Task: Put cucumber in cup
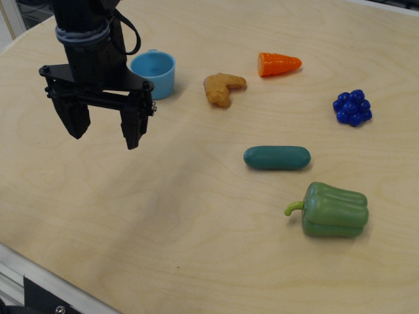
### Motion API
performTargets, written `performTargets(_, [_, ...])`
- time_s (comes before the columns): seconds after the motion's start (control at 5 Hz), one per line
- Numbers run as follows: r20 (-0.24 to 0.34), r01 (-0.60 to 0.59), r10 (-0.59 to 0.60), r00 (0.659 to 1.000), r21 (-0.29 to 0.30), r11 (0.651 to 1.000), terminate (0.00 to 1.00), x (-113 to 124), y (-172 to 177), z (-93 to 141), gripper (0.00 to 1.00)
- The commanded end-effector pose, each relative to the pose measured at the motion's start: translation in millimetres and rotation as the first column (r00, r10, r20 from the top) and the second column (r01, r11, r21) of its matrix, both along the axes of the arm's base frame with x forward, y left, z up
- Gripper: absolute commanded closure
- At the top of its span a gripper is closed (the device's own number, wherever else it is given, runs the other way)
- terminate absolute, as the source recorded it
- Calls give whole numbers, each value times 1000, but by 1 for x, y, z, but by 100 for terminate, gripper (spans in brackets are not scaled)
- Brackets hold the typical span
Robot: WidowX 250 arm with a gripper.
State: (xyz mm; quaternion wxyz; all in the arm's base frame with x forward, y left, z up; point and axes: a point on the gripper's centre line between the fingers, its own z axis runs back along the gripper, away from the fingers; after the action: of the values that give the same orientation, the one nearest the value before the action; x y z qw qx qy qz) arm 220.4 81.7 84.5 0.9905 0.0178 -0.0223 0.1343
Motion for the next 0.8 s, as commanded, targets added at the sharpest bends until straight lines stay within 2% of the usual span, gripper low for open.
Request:
performTargets(0.0, [0,0,0,1000,0,1000,0,0,0,0,0])
performTargets(0.2, [-6,-172,172,985,35,985,0,12,-24,-4,0])
performTargets(0.4, [18,-401,402,916,131,907,0,30,-52,-5,0])
performTargets(0.6, [28,-597,597,802,81,798,0,49,-75,-10,0])
